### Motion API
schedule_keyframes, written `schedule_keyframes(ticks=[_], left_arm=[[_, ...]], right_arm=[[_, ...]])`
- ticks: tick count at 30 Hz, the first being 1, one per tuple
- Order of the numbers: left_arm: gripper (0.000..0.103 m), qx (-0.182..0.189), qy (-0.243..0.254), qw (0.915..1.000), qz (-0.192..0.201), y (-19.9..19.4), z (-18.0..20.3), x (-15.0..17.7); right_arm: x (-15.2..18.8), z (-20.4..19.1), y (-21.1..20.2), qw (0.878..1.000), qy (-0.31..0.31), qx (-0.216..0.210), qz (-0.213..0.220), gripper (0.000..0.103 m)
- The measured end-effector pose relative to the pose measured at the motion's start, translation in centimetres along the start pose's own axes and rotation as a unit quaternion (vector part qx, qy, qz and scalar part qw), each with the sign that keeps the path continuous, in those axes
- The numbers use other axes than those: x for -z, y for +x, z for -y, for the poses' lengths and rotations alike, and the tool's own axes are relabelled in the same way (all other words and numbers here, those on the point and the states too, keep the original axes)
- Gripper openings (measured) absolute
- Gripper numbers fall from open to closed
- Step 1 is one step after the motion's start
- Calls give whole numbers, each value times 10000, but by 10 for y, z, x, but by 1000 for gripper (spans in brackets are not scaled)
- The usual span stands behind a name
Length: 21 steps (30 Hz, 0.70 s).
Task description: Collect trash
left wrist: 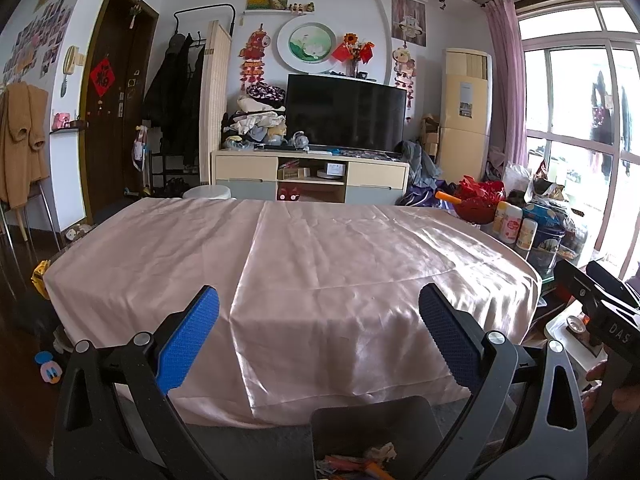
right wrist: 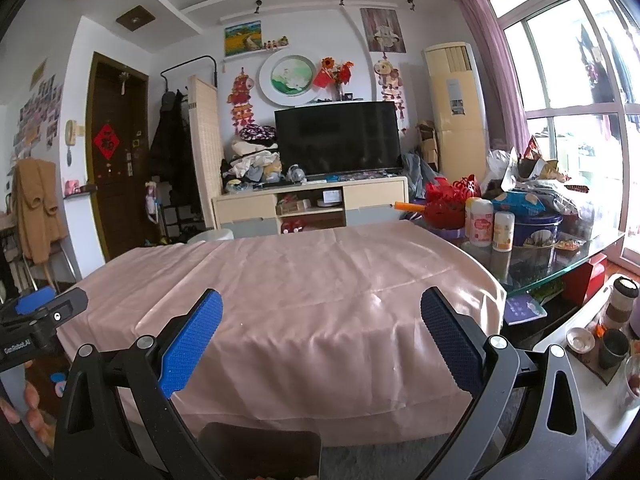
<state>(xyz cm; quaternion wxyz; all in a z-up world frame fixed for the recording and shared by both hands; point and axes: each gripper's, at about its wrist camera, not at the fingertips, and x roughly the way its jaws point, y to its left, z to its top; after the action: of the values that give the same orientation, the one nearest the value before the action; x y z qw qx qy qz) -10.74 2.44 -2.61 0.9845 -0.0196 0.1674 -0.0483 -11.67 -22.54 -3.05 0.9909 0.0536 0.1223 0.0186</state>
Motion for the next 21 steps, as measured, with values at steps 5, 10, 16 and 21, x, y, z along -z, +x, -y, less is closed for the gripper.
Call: schedule_keyframes(ticks=[5,10,16,21], left_arm=[[95,2,2,10000,1,0,0,0],[95,-16,13,10000,8,0,1,0],[95,-9,-2,10000,2,0,1,0],[95,-12,7,10000,2,0,1,0]], right_arm=[[0,0,0,10000,12,-4,13,100],[1,2,0,10000,32,-6,36,100],[1,2,0,10000,34,-19,45,100],[2,3,-3,10000,64,-16,65,100]])
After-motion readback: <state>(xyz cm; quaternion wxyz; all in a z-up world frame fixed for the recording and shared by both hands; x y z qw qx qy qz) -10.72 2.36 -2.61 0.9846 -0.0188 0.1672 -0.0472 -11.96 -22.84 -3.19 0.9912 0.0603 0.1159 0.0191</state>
